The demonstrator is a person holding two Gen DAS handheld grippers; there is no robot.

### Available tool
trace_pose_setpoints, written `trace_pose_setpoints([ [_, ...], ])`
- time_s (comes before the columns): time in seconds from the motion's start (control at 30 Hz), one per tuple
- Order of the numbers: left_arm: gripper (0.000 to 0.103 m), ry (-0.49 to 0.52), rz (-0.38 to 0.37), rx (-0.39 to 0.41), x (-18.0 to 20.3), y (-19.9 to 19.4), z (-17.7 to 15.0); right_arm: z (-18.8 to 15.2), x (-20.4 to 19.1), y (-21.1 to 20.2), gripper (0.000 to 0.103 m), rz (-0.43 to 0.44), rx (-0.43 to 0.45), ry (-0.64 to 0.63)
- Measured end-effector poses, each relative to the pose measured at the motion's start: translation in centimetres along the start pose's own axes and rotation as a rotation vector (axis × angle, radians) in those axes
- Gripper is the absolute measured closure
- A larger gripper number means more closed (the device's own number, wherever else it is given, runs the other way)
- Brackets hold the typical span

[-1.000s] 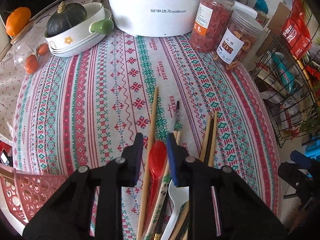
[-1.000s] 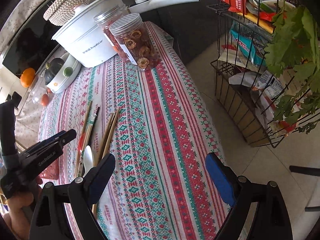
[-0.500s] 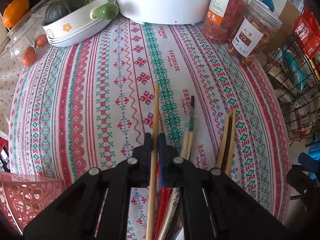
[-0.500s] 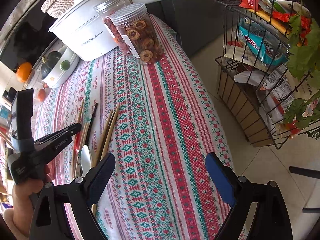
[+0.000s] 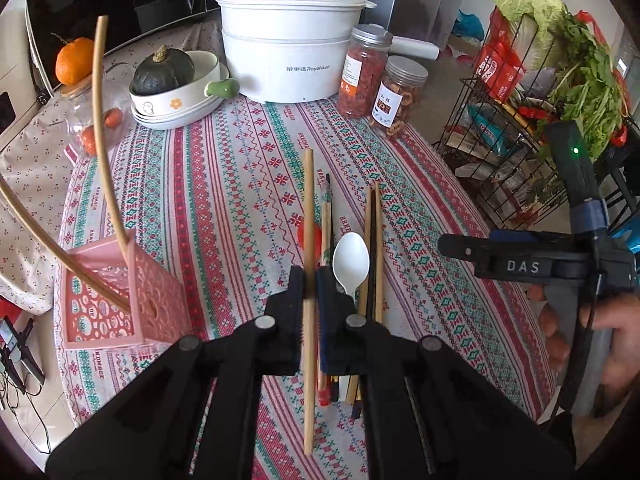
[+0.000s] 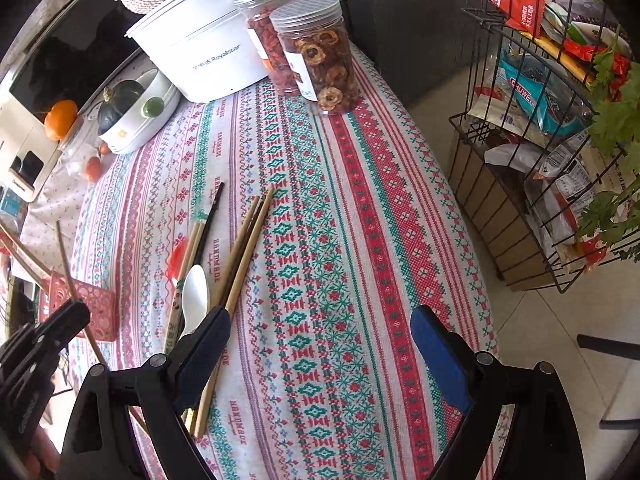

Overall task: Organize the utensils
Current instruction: 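Grasp the white plastic spoon with the right tool while the left tool holds its chopstick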

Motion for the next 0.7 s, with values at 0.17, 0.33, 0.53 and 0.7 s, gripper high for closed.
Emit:
trace_pose_setpoints([
  [0.17,0.096,-0.007,-0.01,0.069,-3.2,-3.2,-1.5,-0.7,-2.7,1.0,0.01,0.039,-0.021,-0.03],
  [0.33,0.096,-0.069,-0.016,0.156,-6.5,-5.1,-3.4,-1.1,-5.0,2.8,0.011,0.078,-0.044,-0.045],
  [0.53,0.096,-0.097,-0.042,0.174,-8.2,-6.0,-4.4,-0.7,-7.3,5.4,0.048,0.155,-0.064,-0.061],
  [0.7,0.096,-0.118,-0.069,0.176,-9.4,-6.8,-5.3,0.8,-8.0,6.7,0.067,0.164,-0.02,-0.109],
])
Point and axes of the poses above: each gripper's, at about its wrist camera, not at the fingertips, and y roughly the way its jaws point, x to its right, z to its top, the point moved 8 cm from there along y, roughly the way its jaws point, and after that the axes turned 12 degrees about z, right-handed, at the moved point
